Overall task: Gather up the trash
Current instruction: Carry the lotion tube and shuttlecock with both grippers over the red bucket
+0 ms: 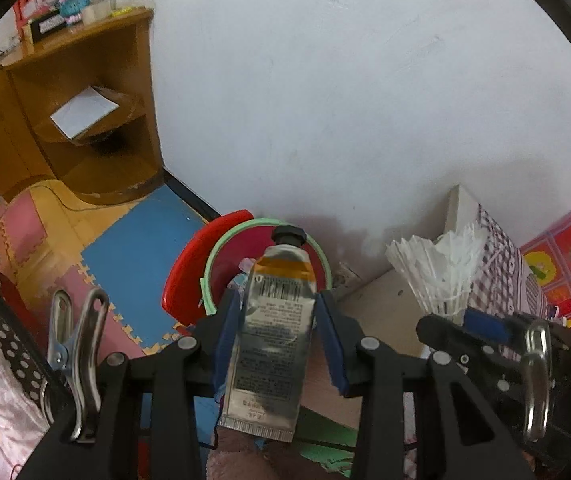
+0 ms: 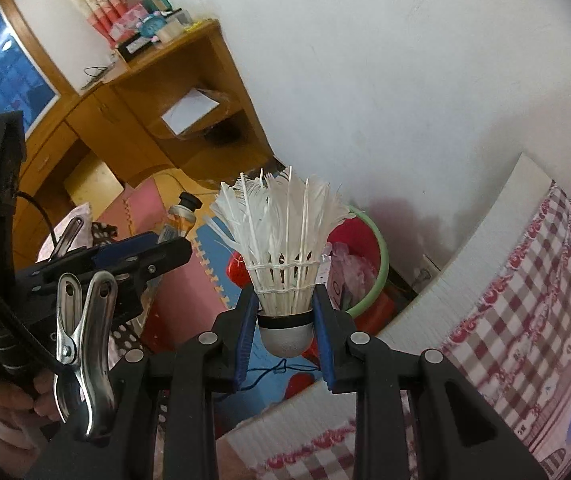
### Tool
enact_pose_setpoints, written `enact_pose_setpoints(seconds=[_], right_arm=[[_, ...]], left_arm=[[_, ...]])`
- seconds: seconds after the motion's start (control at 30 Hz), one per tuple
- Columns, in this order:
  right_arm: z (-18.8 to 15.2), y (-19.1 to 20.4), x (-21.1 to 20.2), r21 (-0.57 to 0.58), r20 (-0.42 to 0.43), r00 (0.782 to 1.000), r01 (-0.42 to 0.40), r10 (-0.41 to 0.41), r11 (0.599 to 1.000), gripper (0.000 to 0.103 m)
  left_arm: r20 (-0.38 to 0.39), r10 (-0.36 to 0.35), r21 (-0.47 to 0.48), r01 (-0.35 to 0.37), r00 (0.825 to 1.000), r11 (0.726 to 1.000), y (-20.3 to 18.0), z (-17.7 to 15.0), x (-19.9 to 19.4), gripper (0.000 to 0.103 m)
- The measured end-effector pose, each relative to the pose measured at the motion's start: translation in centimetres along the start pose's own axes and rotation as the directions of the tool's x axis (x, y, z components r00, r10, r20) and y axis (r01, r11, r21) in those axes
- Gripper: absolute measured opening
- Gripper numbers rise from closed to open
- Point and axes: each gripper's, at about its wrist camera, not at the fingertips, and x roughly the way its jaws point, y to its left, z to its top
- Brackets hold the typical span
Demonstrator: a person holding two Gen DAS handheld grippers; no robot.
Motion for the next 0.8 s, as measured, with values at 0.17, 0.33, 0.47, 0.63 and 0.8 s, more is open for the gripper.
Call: enact_pose_setpoints(seconds=[0.17,0.33,0.47,0.63,0.8], right_arm=[[1.2,-0.3,1.8,0.026,-0.019,1.000,0.022,-0.022,0.999,0.028],[2.6,-0.4,4.3,0.053,-0.045,0.998,0.044,-0.041,0.998,0.028],[2.8,-1.1,5.8,0.063,-0.072,0.995,0.068,-0.064,0.996,0.028],[3.5,-1.8,7.7,0.087,-0.107,0.991,0.092,-0.082,0.992,0.028],[4.1,-2.6,9.5,0.109,-0.136,0.986,0.109,-0.094,0.988,0.028]], left_arm=[[-0.022,-0.021,0.018,0.022,1.000,1.000,0.9,1.1,2.2,0.041],[-0.048,-0.041,0.033,0.043,0.998,0.999,1.7,2.4,4.9,0.041],[-0.076,-0.059,0.043,0.062,0.995,0.997,2.2,3.2,7.3,0.041],[-0.124,-0.074,0.060,0.082,0.990,0.995,2.4,3.7,10.9,0.041],[-0.171,-0.083,0.071,0.097,0.982,0.993,2.4,4.2,14.4,0.041]])
